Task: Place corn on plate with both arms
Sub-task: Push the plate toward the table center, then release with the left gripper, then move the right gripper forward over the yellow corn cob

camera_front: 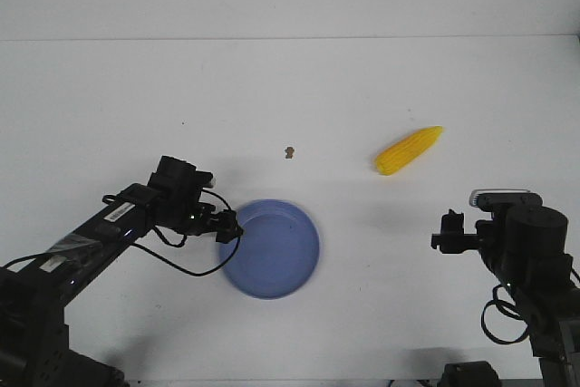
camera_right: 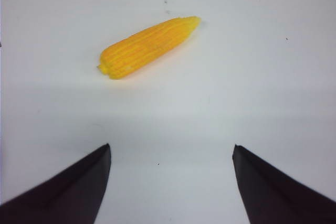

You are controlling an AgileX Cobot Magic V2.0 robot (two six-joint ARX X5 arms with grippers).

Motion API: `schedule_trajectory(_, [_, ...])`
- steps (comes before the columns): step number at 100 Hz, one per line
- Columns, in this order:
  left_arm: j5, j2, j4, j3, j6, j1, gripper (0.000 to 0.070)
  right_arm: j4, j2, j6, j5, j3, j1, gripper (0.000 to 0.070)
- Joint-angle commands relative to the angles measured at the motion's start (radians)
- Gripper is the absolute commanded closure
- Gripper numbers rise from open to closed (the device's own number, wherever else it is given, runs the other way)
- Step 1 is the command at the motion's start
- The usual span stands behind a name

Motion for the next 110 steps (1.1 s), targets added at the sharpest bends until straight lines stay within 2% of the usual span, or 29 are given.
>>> schedule_trajectory(1, [-0.008,0.018,-0.002,0.009,0.01,-0.003,0.011,0.011,0.006,0.007,-0.001,0.018,0.001,0.0211])
schedule_trajectory(17, [-0.009,-0.007,-0.014,0.037,0.028,0.006,0.0097,0.011,0.006,0.007,-0.001,0.018,0.001,0.0211])
schedule_trajectory(26, [-0.018,-0.045,-0.013,0.057,0.045,0.018,0.0004,0.01,0.006,0.007,-0.001,0.018,0.001,0.0211])
schedule_trajectory(50, [-0.241,-0.222,-0.018,0.075,0.13,0.053,0.0,0.01,0.006,0.006,-0.001,0.018,0.001,0.0211])
schedule_trajectory(61, [-0.309,-0.325,-0.036,0.075,0.193,0.073,0.0,0.011,0.006,0.006,-0.001,0.018,0.001,0.0211])
schedule_trajectory(69, [-0.344,-0.388,-0.045,0.075,0.209,0.088,0.0,0.013,0.006,0.006,0.0,0.018,0.001,0.0211])
schedule_trajectory(89, [-0.349,-0.469,-0.084,0.075,0.198,0.126,0.0,0.067,0.006,0.013,0.0,0.018,0.001,0.0211])
schedule_trajectory(110, [-0.348,-0.471,-0.095,0.075,0.173,0.128,0.0,0.205,0.056,0.144,-0.001,0.019,0.0,0.0211])
